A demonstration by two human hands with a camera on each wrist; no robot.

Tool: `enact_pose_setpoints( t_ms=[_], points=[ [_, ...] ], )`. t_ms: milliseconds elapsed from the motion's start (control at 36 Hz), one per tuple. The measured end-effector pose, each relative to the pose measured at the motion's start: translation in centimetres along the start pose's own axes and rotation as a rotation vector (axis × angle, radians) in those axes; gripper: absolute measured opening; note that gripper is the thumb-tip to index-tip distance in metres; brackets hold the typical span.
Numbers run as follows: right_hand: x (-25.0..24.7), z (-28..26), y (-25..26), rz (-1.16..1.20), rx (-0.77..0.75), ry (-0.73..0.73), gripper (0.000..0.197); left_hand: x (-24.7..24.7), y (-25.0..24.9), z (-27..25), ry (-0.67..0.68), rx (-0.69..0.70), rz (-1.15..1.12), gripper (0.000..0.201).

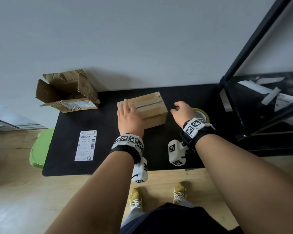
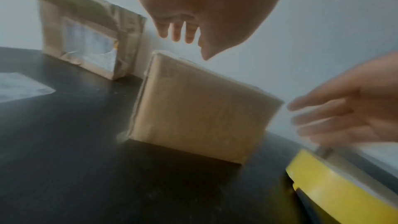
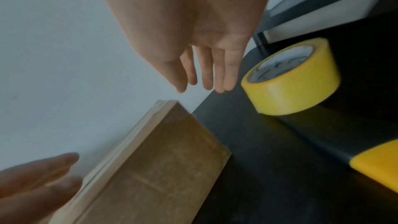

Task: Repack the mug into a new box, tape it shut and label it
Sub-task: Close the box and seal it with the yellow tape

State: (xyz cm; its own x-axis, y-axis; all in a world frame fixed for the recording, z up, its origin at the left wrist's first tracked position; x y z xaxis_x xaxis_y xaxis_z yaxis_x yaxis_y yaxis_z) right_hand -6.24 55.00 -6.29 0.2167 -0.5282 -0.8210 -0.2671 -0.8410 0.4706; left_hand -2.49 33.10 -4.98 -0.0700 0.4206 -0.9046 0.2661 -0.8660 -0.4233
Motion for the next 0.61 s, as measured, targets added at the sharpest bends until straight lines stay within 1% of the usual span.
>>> enact_pose_setpoints(
  t_ms=[83,139,167,222,278,361,472,500,611],
  points=[
    [-2.0,-0.2,-2.7,-0.008,0.063,-0.071,0.047,1.8,-3.7,-0.7,0.123,0.121,-0.008,0.06],
    [-3.0,-0.4,-4.2,-0.042,0.088,-0.084,0.047,3.2,-5.6,-1.1,0.176,0.198,0.043,0.065],
    [-3.3,-0.6,-4.8,-0.062,0.094,-0.071,0.046,3.9,-6.2,-1.2,0.197,0.211,0.06,0.066],
    [-3.3,-1.0,-5.6,-0.09,0.082,-0.01,0.041,4.9,-6.7,-1.4,0.231,0.215,0.1,0.066],
    [-2.8,-1.6,-6.2,-0.124,0.061,0.061,0.037,5.1,-7.1,-1.6,0.222,0.218,0.152,0.071],
    [-1.8,-2.1,-7.3,-0.257,0.06,0.153,0.041,5.0,-7.5,-1.4,0.209,0.226,0.2,0.071],
    [0.5,-1.9,-8.9,-0.442,0.121,0.354,0.045,4.7,-7.8,-1.1,0.193,0.226,0.225,0.069],
    [0.9,-1.7,-9.2,-0.478,0.136,0.382,0.045,4.5,-7.9,-1.1,0.19,0.225,0.227,0.068],
    [1.3,-1.1,-9.6,-0.576,0.145,0.421,0.044,3.9,-8.2,-1.0,0.176,0.223,0.191,0.064]
  ],
)
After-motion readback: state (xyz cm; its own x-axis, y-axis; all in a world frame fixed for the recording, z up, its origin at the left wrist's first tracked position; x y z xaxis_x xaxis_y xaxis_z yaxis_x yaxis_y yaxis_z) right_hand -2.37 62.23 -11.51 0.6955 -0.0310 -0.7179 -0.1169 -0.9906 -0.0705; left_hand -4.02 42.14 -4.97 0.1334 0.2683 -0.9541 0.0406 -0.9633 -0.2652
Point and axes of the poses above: each hand's wrist, its own z-axis towards the middle knuckle, its own x-axis out of the palm, y = z × x, the point moved 10 cm from there along z, towards the middle knuckle, and after that the axes turned 8 degrees about -z, right-handed, at the moved point
